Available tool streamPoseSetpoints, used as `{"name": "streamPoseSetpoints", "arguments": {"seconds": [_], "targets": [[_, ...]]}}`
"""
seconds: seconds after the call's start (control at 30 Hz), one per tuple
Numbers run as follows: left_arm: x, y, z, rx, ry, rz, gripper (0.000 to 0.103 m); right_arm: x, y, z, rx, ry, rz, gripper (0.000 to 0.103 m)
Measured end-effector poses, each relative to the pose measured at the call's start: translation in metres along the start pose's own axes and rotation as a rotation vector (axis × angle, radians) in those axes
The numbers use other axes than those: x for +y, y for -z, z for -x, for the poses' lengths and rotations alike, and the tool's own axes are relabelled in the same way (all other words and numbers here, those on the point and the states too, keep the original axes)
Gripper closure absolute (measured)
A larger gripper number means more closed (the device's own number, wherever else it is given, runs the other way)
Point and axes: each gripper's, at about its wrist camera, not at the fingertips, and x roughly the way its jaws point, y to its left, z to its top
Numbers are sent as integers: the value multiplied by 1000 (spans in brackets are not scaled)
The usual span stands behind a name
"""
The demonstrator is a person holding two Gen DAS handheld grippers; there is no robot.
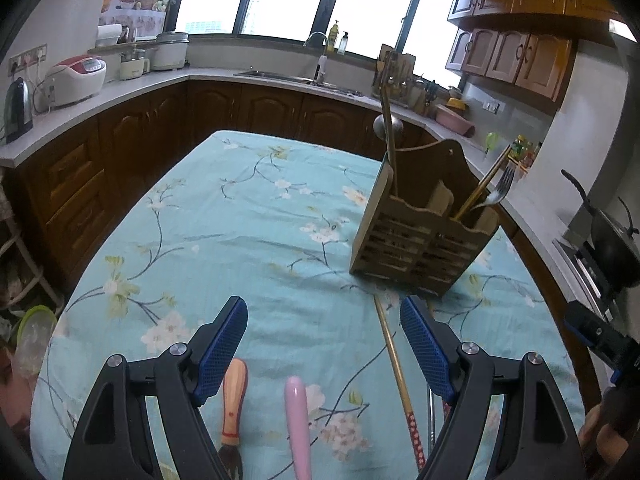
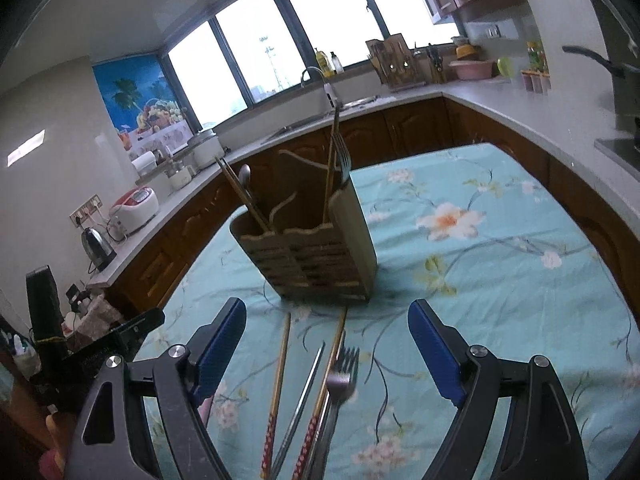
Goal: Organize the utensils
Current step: 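Withdraw both open tools from the caddy back over the cutlery, then close the right tool on another steel fork while the left grasps a gold chopstick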
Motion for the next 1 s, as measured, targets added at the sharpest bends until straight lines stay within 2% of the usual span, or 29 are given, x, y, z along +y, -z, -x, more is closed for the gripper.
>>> {"name": "streamPoseSetpoints", "arguments": {"seconds": [0.33,0.67,1.0], "targets": [[0,4,-14,62,-18,-11,24,-5,21,-18,75,-2,-13,18],[-21,-6,-65,222,-29,-71,24,-14,32,-40,147,16,-34,18],[-50,-18,-128,280,-48,-125,29,-27,37,-54,181,22,-57,19]]}}
